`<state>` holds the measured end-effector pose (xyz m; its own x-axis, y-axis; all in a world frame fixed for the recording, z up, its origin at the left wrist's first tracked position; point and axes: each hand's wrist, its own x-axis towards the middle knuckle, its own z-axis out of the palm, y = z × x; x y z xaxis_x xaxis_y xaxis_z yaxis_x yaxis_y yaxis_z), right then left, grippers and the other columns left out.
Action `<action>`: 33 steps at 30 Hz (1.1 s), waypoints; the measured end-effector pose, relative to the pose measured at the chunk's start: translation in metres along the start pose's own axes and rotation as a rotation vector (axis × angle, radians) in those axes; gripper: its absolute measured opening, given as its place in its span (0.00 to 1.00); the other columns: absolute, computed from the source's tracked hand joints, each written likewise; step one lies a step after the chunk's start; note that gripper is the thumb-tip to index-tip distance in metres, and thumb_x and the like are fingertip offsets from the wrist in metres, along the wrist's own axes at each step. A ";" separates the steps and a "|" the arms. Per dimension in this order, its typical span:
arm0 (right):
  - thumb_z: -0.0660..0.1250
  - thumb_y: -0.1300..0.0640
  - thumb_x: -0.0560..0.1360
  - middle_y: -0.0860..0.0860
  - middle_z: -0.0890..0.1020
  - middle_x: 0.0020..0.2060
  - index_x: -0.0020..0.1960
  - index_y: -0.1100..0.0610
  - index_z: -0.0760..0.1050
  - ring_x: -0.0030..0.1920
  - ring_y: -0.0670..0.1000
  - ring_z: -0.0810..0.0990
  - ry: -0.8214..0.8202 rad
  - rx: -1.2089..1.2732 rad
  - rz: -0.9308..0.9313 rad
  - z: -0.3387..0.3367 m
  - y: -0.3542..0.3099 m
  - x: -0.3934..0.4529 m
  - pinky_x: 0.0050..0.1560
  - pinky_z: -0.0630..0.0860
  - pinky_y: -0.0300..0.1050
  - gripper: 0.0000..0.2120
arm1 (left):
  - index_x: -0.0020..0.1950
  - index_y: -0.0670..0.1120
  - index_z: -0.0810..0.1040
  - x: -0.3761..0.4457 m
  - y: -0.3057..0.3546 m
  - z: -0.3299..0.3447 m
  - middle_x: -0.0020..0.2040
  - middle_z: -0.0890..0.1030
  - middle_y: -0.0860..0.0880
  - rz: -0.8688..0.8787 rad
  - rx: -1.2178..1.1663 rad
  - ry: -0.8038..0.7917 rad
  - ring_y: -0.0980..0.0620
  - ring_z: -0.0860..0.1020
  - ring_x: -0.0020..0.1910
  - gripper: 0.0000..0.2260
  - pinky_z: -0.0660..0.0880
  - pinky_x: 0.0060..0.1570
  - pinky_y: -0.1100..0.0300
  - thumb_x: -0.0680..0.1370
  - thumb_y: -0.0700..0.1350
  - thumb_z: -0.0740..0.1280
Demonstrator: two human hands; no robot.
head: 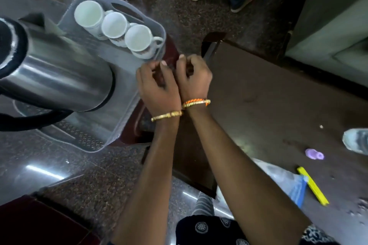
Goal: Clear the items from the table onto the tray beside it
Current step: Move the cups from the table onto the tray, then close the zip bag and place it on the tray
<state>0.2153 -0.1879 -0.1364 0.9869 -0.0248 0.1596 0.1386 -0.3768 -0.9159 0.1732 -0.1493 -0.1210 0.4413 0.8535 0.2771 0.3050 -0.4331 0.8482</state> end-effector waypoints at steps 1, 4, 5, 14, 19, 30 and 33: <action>0.65 0.64 0.73 0.53 0.69 0.26 0.29 0.59 0.67 0.29 0.52 0.69 0.027 0.003 0.033 -0.014 0.011 -0.009 0.32 0.65 0.45 0.15 | 0.43 0.37 0.77 -0.020 0.002 0.001 0.38 0.76 0.46 0.028 -0.001 -0.041 0.56 0.71 0.36 0.09 0.66 0.38 0.72 0.77 0.43 0.63; 0.64 0.60 0.74 0.50 0.65 0.22 0.29 0.53 0.62 0.25 0.48 0.64 0.086 -0.045 0.192 -0.059 0.049 -0.045 0.29 0.60 0.40 0.17 | 0.43 0.39 0.78 -0.081 -0.004 0.003 0.33 0.77 0.46 -0.064 0.017 -0.227 0.52 0.74 0.32 0.11 0.65 0.33 0.69 0.78 0.45 0.62; 0.64 0.58 0.74 0.52 0.67 0.21 0.28 0.54 0.64 0.24 0.48 0.64 0.117 -0.078 0.253 -0.076 0.063 -0.057 0.28 0.60 0.40 0.17 | 0.44 0.39 0.78 -0.104 -0.006 0.004 0.33 0.79 0.43 -0.105 0.037 -0.317 0.48 0.76 0.32 0.11 0.67 0.33 0.65 0.78 0.45 0.61; 0.60 0.52 0.74 0.51 0.68 0.22 0.30 0.57 0.66 0.25 0.52 0.64 0.356 -0.247 0.604 -0.236 0.157 -0.129 0.27 0.64 0.46 0.17 | 0.50 0.42 0.77 -0.271 0.007 0.020 0.43 0.84 0.43 -0.109 0.244 -1.025 0.42 0.81 0.39 0.05 0.76 0.40 0.55 0.76 0.39 0.64; 0.63 0.56 0.74 0.56 0.73 0.26 0.32 0.60 0.67 0.30 0.55 0.68 0.346 -0.306 0.643 -0.302 0.174 -0.148 0.31 0.66 0.45 0.14 | 0.50 0.39 0.78 -0.325 0.031 0.028 0.51 0.79 0.39 0.087 0.450 -1.113 0.38 0.77 0.52 0.07 0.75 0.46 0.48 0.74 0.39 0.65; 0.70 0.41 0.67 0.56 0.77 0.52 0.58 0.57 0.68 0.55 0.60 0.76 -0.124 -0.519 1.091 -0.328 0.174 -0.227 0.54 0.72 0.55 0.28 | 0.73 0.47 0.62 -0.367 0.001 -0.007 0.75 0.61 0.40 0.259 0.931 -1.192 0.40 0.60 0.74 0.33 0.61 0.66 0.39 0.71 0.53 0.69; 0.71 0.51 0.69 0.59 0.80 0.46 0.52 0.60 0.72 0.50 0.62 0.78 -0.101 -0.292 1.120 -0.327 0.177 -0.212 0.50 0.74 0.55 0.17 | 0.74 0.47 0.58 -0.351 0.004 0.007 0.73 0.61 0.40 0.342 0.961 -1.204 0.38 0.65 0.68 0.40 0.66 0.59 0.42 0.67 0.54 0.71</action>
<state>0.0037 -0.5520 -0.2119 0.5487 -0.4101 -0.7285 -0.8276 -0.3898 -0.4038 0.0254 -0.4529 -0.2180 0.8409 0.1618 -0.5164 0.2477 -0.9635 0.1014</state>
